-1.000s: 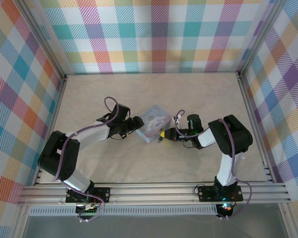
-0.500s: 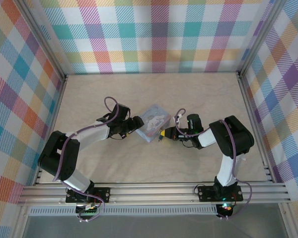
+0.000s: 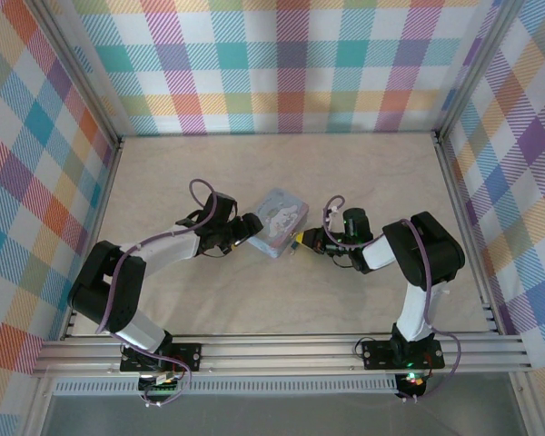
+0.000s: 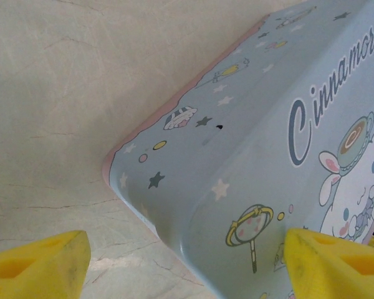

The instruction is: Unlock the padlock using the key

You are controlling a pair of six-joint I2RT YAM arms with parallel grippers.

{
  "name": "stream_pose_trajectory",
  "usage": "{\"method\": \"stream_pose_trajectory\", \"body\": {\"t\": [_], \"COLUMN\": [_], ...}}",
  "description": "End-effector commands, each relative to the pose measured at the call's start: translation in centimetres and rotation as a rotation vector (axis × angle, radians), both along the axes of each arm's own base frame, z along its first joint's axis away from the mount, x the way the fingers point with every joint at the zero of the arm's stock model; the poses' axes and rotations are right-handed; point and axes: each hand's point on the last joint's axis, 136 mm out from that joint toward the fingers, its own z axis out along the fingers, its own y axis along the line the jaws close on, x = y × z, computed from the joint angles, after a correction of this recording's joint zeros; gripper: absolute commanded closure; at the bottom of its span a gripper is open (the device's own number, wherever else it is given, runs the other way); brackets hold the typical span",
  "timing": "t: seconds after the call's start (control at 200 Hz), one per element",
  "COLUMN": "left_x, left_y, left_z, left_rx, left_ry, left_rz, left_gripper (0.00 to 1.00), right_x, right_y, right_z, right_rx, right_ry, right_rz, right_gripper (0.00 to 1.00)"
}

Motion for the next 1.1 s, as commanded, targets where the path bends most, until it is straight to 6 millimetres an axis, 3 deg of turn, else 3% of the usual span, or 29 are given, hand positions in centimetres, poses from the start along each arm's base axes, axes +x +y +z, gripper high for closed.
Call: {"method": "stream_pose_trajectory", "body": {"t": [0.0,0.315,0.62,0.775,1.0,1.095], "left_x": [-3.1,-3.1,-2.9,-2.5,-1.4,-1.0], "left_y": [1.2,1.0,1.0,0.8,1.3,1.6], "left_z": [-3.2,-3.4,-2.8,-1.7,1.1,2.6], "left_rx": [0.077,0.081,0.077,0.067,0.084,0.082], "left_ry": [0.116,0.123,0.104,0.079,0.003,-0.045], "left_rz": [-0.003,-0.014,-0.008,-0.012,0.015,0.031], "left_gripper": [0.20,0.20,0.19,0.17,0.00,0.00], "right_x": [1.5,2.2,2.0,1.6,0.3,-0.3], "right_y": [0.1,0.1,-1.1,-2.0,-3.5,-4.2], "right_z": [1.4,1.3,1.3,1.8,2.7,3.4], "right_rx": [0.047,0.064,0.013,-0.030,-0.143,-0.193], "right_ry": [-0.045,-0.020,-0.038,-0.060,-0.085,-0.109], "right_rz": [-0.037,-0.061,-0.087,-0.103,-0.101,-0.098], "right_gripper": [1.00,1.00,1.00,1.00,1.00,1.00]}}
